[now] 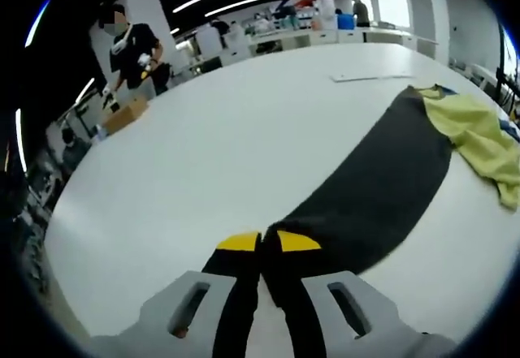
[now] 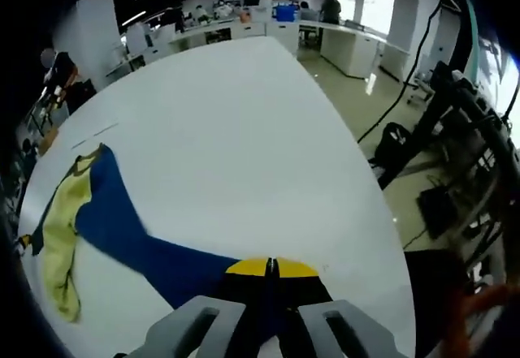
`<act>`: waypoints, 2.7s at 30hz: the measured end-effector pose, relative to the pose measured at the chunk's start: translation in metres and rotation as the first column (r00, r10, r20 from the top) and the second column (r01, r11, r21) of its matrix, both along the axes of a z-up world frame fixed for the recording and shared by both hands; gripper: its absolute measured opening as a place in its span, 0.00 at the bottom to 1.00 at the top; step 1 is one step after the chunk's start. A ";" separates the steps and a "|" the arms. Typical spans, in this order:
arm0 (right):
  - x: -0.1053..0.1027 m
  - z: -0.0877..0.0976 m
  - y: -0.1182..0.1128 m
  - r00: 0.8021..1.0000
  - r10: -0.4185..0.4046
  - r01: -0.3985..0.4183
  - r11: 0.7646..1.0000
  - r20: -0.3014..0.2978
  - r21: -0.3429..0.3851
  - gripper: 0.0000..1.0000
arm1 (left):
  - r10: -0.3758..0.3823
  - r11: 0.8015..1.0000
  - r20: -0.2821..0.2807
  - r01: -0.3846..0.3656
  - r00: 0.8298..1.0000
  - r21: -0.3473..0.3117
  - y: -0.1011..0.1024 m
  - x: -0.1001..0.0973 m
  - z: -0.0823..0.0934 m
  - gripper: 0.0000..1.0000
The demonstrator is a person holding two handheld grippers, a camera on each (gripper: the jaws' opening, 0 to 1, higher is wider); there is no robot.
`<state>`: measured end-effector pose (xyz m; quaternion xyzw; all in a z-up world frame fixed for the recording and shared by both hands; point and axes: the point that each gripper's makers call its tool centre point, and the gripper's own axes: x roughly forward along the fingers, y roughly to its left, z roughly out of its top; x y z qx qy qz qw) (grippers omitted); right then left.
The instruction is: Fold the garment on the visible template until the final outline fits inside the template.
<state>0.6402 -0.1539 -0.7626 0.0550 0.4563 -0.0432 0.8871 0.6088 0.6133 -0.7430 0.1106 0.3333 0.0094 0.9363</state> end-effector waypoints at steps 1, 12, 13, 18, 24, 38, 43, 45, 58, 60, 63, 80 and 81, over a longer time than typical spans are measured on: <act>0.000 0.002 0.002 1.000 0.003 -0.003 1.000 0.005 0.008 0.08 | -0.008 1.000 0.008 0.008 1.000 -0.009 -0.003 0.000 0.002 0.16; -0.008 0.020 0.053 0.990 0.095 -0.108 0.985 0.101 0.134 0.49 | -0.115 0.988 0.069 0.122 0.991 -0.099 -0.041 -0.013 0.018 0.43; -0.009 0.024 0.060 0.987 0.114 -0.130 0.981 0.114 0.143 0.52 | -0.134 0.985 0.074 0.141 0.988 -0.101 -0.046 -0.014 0.021 0.45; -0.017 0.035 0.089 0.971 0.189 -0.212 0.963 0.146 0.163 0.57 | -0.210 0.965 0.105 0.223 0.972 -0.135 -0.071 -0.022 0.030 0.54; -0.031 0.042 0.132 0.943 0.286 -0.318 0.926 0.171 0.204 0.59 | -0.286 0.941 0.126 0.303 0.950 -0.151 -0.097 -0.029 0.036 0.56; -0.068 0.049 0.230 0.851 0.474 -0.522 0.809 0.225 0.270 0.65 | -0.436 0.856 0.139 0.457 0.889 -0.239 -0.184 -0.050 0.029 0.57; -0.077 0.039 0.249 0.815 0.536 -0.577 0.784 0.221 0.227 0.58 | -0.490 0.825 0.130 0.507 0.862 -0.250 -0.209 -0.054 0.026 0.57; -0.079 0.036 0.254 0.811 0.540 -0.582 0.781 0.225 0.227 0.56 | -0.517 0.808 0.122 0.530 0.847 -0.256 -0.220 -0.057 0.024 0.56; -0.078 0.010 0.286 0.735 0.644 -0.676 0.718 0.209 0.165 0.39 | -0.550 0.776 0.112 0.555 0.828 -0.300 -0.257 -0.063 0.009 0.48; -0.076 0.008 0.289 0.734 0.647 -0.678 0.717 0.206 0.161 0.36 | -0.552 0.767 0.104 0.553 0.827 -0.325 -0.263 -0.063 0.006 0.45; -0.073 0.004 0.294 0.730 0.652 -0.682 0.715 0.206 0.155 0.32 | -0.554 0.764 0.099 0.552 0.827 -0.333 -0.270 -0.062 0.004 0.44; -0.064 -0.019 0.305 0.710 0.687 -0.702 0.705 0.153 0.096 0.09 | -0.608 0.736 0.038 0.582 0.793 -0.346 -0.315 -0.060 -0.022 0.27; -0.063 -0.020 0.305 0.708 0.689 -0.704 0.704 0.151 0.091 0.08 | -0.609 0.739 0.029 0.580 0.793 -0.343 -0.315 -0.060 -0.024 0.26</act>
